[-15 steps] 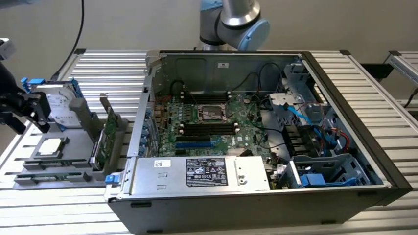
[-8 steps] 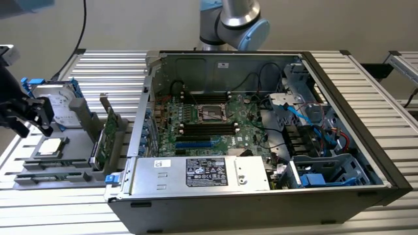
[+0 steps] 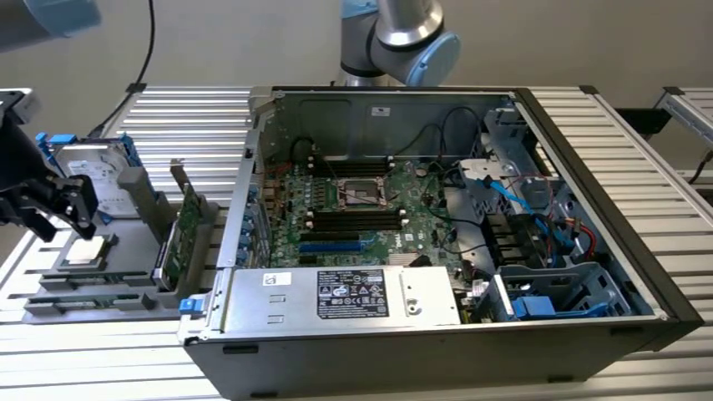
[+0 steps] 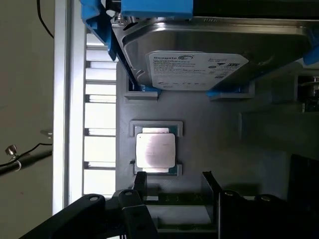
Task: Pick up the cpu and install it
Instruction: 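Pick up the cpu and move it towards the insertion slot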
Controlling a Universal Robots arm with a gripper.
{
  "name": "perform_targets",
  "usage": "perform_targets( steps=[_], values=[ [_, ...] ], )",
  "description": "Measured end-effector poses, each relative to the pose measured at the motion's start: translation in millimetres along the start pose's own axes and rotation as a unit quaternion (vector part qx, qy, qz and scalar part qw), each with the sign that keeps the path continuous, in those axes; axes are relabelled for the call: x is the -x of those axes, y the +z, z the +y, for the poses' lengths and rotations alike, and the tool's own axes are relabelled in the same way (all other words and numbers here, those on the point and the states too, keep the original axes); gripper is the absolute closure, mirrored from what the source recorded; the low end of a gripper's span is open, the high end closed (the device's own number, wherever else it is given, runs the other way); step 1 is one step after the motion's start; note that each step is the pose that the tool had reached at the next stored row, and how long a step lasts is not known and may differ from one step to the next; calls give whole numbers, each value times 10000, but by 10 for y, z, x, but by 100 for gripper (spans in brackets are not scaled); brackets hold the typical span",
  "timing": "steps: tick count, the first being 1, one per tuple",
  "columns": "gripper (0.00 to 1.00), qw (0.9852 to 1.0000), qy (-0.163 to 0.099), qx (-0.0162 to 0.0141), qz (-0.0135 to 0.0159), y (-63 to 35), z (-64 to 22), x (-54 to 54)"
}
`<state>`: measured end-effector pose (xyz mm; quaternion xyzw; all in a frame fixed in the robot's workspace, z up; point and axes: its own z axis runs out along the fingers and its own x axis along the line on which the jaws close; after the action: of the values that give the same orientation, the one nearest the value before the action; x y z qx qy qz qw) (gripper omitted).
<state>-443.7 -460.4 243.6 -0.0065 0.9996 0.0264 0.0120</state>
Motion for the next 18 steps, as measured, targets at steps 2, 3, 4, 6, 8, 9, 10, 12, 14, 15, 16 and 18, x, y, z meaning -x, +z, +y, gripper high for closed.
perform_targets(
  steps=[2,3,4,6,8,9,10,12,14,15,16,18],
  values=[
    [44,10000,0,0,0,36,-2,-1],
    [44,10000,0,0,0,55,-3,-1],
    [44,10000,0,0,0,73,-3,-1],
    [44,10000,0,0,0,110,-2,-2],
    [44,10000,0,0,0,147,4,-5],
    [44,10000,0,0,0,164,7,-10],
    [44,10000,0,0,-1,183,9,-16],
    [42,10000,0,0,0,219,12,-28],
    [36,10000,-1,2,0,244,13,-30],
    [36,10000,-1,5,1,252,13,-31],
    [36,10000,0,12,4,256,13,-32],
    [36,10000,2,52,39,258,14,-33]
  ],
)
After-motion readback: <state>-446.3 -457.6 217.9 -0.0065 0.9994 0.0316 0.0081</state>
